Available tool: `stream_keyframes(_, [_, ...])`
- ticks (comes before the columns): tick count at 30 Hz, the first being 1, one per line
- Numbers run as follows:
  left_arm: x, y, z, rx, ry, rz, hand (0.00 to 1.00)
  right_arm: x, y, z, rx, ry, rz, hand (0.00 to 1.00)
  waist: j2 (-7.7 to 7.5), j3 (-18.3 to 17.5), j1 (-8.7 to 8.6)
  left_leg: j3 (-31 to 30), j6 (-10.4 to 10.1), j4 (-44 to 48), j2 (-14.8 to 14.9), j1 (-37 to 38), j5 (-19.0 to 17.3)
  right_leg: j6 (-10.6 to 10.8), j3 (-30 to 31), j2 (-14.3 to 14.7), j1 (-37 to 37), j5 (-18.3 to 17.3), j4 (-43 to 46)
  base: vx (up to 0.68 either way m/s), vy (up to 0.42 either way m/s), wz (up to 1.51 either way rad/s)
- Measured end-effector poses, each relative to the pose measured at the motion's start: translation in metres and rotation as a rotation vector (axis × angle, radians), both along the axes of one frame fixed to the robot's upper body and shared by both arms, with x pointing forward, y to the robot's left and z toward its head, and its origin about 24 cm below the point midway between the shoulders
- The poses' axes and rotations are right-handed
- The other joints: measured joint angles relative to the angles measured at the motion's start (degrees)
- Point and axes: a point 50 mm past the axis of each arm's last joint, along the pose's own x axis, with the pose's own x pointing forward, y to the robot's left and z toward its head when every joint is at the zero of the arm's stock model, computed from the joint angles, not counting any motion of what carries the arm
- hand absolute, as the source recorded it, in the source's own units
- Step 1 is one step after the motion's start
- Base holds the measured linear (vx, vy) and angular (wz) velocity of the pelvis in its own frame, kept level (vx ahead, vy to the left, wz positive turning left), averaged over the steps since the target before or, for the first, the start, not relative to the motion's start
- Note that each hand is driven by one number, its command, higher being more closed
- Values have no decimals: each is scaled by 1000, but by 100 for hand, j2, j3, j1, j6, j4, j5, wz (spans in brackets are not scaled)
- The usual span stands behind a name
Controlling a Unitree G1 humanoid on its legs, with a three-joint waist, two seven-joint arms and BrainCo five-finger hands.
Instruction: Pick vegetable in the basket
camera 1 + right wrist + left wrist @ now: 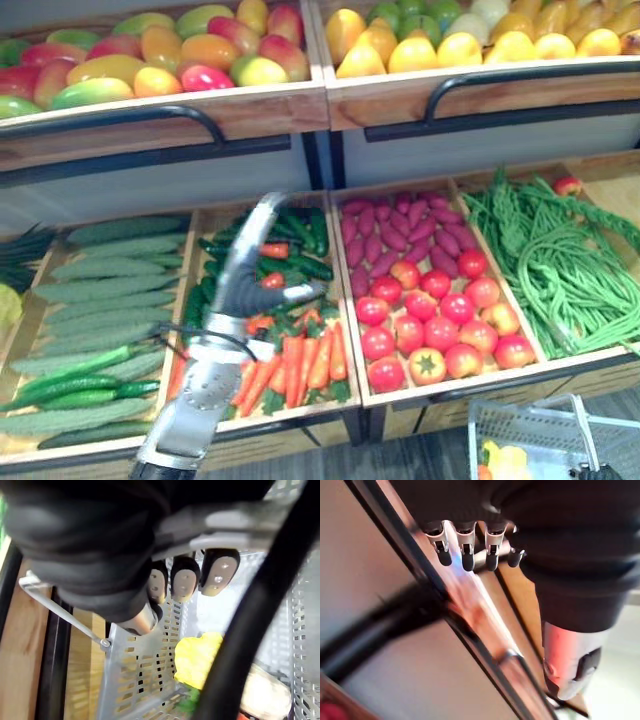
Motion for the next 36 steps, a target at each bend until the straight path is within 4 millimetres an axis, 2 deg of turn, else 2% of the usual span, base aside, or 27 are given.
stream_keyframes(1, [-1,8,-2,-18,3,50,0,-3,2,-2,8,6,-16,100,-7,-1,28,-53,-1,1,-1,-6,5,2,-44,0,5,-11,-1,-15,-17,30])
stream_keyframes(5, [-15,63,-14,-131,-13,417,0,-23,24,-19,67,73,-106,100,-77,-76,222,-385,20,10,-1,-182,76,-7,-353,-1,51,-34,-50,6,-19,40])
stream_keyframes(6, [-28,90,-26,-153,-2,616,0,-29,34,-25,96,95,-134,100,-79,-81,247,-533,20,10,-7,-214,98,-7,-496,-1,142,-38,-100,23,-23,47])
stream_keyframes(7, [-35,100,-33,-173,9,699,0,-31,38,-27,106,103,-147,100,-88,-85,260,-586,21,10,-10,-218,100,-2,-543,-2,176,-54,-102,29,-16,50])
stream_keyframes(8, [-52,119,-49,-209,40,864,0,-36,47,-32,128,117,-175,100,-122,-104,287,-669,20,10,-13,-218,101,9,-629,-1,232,-68,-120,32,-13,31])
stream_keyframes(9, [-62,127,-57,-221,62,939,0,-37,51,-34,140,124,-186,100,-139,-109,306,-697,20,11,-13,-216,101,13,-664,0,263,-74,-129,44,-9,26])
stream_keyframes(10, [-81,139,-75,-235,109,1067,0,-42,58,-37,164,130,-218,100,-172,-123,402,-720,20,11,-14,-204,101,11,-702,6,312,-77,-166,50,-9,16])
stream_keyframes(11, [-99,145,-93,-249,159,1172,0,-46,64,-40,176,139,-236,100,-205,-144,471,-750,20,11,-18,-205,101,16,-733,6,335,-75,-177,38,-5,15])
stream_keyframes(12, [-108,145,-101,-255,180,1217,0,-47,67,-41,180,141,-241,100,-209,-145,512,-781,20,11,-22,-205,101,21,-766,3,358,-72,-182,26,-3,20])
stream_keyframes(14, [-135,143,-127,-284,244,1359,0,-54,75,-43,186,160,-255,100,-215,-144,565,-865,20,11,-43,-158,101,35,-839,-14,476,-95,-193,20,1,23])
stream_keyframes(15, [-152,140,-142,-309,293,1438,0,-53,77,-44,190,163,-243,100,-213,-145,567,-881,20,10,-51,-120,100,46,-862,-27,524,-116,-187,7,3,11])
stream_keyframes(16, [-160,138,-151,-323,321,1479,0,-51,78,-44,191,162,-235,100,-211,-143,567,-881,20,6,-53,-99,100,46,-863,-32,543,-125,-183,-28,0,6])
stream_keyframes(18, [-186,122,-183,-402,454,1586,0,-49,80,-44,190,162,-215,100,-201,-154,562,-912,18,-22,-57,-67,98,54,-902,-42,597,-164,-180,-55,-1,7])
stream_keyframes(19, [-190,117,-190,-428,490,1603,0,-49,80,-45,191,162,-215,100,-200,-154,559,-924,18,-23,-56,-74,98,57,-917,-42,598,-173,-182,-49,-2,9])
stream_keyframes(21, [-215,98,-218,-511,648,1677,0,-50,81,-45,192,163,-223,100,-194,-154,551,-938,26,-25,-46,-76,75,112,-923,-38,598,-214,-184,-48,-3,4])
stream_keyframes(22, [-222,93,-225,-554,693,1694,0,-50,81,-45,192,163,-226,100,-190,-156,547,-935,13,-25,-42,-76,66,112,-920,-35,597,-215,-184,-36,-5,-2])
stream_keyframes(25, [-260,67,-259,-780,972,1702,0,-54,80,-45,193,166,-257,100,-169,-158,536,-838,-16,-26,-6,-71,42,114,-820,-3,590,-216,-201,-19,-6,-12])
stream_keyframes(30, [-272,51,-277,-947,1207,1525,0,-59,81,-47,199,189,-266,100,-139,-154,517,-799,-54,-25,33,-64,13,111,-762,44,580,-216,-223,27,-10,-6])
stream_keyframes(34, [-261,35,-290,-1033,1372,1277,0,-54,78,-47,193,196,-248,100,-73,-125,502,-649,-64,-23,34,40,8,94,-598,46,556,-183,-207,50,6,-19])
stream_keyframes(36, [-247,27,-294,-1058,1428,1088,0,-52,77,-47,177,207,-222,100,-40,-139,422,-637,-72,-21,29,40,-4,123,-582,45,566,-175,-204,52,4,-6])
